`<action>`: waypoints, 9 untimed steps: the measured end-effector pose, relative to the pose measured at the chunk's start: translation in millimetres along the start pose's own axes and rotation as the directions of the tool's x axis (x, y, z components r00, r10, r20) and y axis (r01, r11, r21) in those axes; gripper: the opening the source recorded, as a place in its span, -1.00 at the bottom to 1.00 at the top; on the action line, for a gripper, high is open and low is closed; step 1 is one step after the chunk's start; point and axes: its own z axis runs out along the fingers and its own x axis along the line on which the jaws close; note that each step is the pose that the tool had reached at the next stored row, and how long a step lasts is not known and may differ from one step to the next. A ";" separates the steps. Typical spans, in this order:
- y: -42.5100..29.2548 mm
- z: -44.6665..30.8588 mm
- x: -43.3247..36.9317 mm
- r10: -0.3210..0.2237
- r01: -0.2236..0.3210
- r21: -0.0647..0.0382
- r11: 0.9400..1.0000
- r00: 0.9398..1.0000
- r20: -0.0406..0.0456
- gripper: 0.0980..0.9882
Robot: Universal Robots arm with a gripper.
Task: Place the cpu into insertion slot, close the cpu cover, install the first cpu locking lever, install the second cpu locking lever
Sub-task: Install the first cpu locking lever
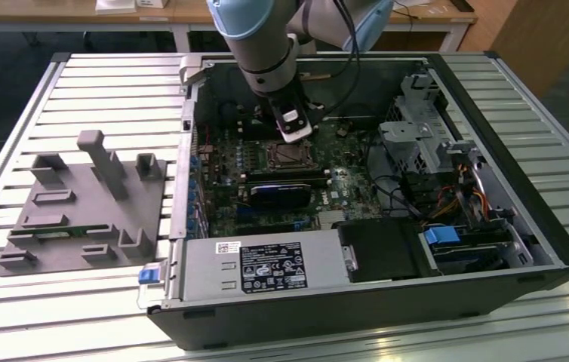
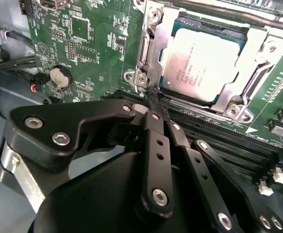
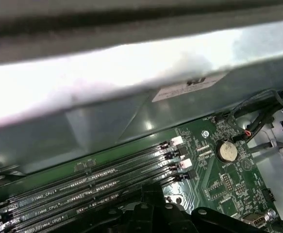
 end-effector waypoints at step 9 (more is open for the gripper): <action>-2.1 -1.5 -1.0 0.002 -0.002 -0.003 1.000 1.000 -0.001 -0.99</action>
